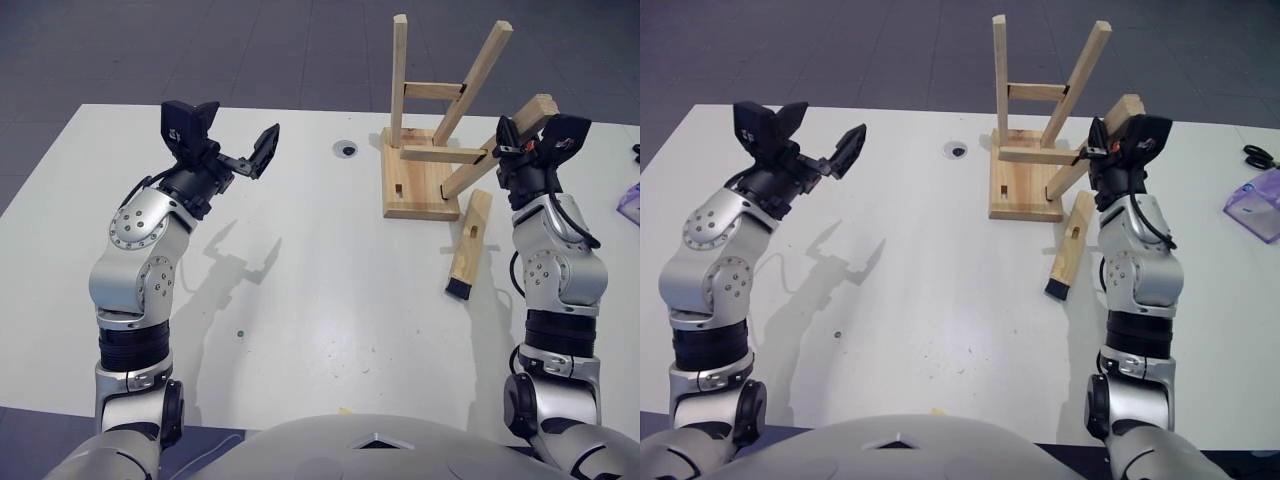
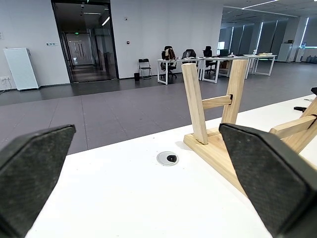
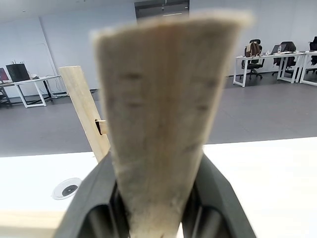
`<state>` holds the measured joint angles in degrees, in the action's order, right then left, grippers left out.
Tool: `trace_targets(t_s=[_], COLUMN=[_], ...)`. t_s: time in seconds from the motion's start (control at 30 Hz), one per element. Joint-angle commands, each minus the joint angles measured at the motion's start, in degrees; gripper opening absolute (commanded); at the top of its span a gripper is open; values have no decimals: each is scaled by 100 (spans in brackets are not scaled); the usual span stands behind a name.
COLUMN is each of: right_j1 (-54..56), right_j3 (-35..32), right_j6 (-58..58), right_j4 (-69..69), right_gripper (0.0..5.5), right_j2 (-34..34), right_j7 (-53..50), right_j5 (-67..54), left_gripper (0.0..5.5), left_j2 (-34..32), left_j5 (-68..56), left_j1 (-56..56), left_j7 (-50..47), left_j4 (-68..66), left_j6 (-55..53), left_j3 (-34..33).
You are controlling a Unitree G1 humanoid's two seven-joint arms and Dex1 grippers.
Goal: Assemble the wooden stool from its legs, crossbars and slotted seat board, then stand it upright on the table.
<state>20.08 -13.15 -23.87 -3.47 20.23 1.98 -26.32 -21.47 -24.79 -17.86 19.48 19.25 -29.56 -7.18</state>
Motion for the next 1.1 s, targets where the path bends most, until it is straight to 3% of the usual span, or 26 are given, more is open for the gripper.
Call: trace_targets(t_s=[0.03, 0.27, 0.47, 0.77, 0.8, 1.1], right_j1=[67, 718, 333, 862, 903, 1523], right_j3=[494, 682, 622, 186, 133, -475], right_j6=[-1723, -1874, -1608, -1210, -1208, -1509], right_j4=[1439, 2497, 1794, 1081, 1006, 92], right_gripper=[103, 103, 103, 103, 139, 284], right_j2=[-13, 114, 11, -18, -37, 38], right_j7=[292, 642, 542, 380, 342, 106], right_j5=[56, 325, 258, 81, 58, -265], left_gripper=[540, 540, 540, 540, 540, 540], left_j2=[-70, 9, -11, 46, 52, 37], left_j5=[137, 230, 273, 278, 262, 229], left_j1=[-36, -4, 17, 21, 21, 5], left_j7=[101, 73, 76, 113, 116, 176], left_j4=[-44, -26, -59, -83, -80, -90], left_j6=[47, 98, 130, 107, 96, 71], left_j3=[118, 265, 266, 223, 208, 187])
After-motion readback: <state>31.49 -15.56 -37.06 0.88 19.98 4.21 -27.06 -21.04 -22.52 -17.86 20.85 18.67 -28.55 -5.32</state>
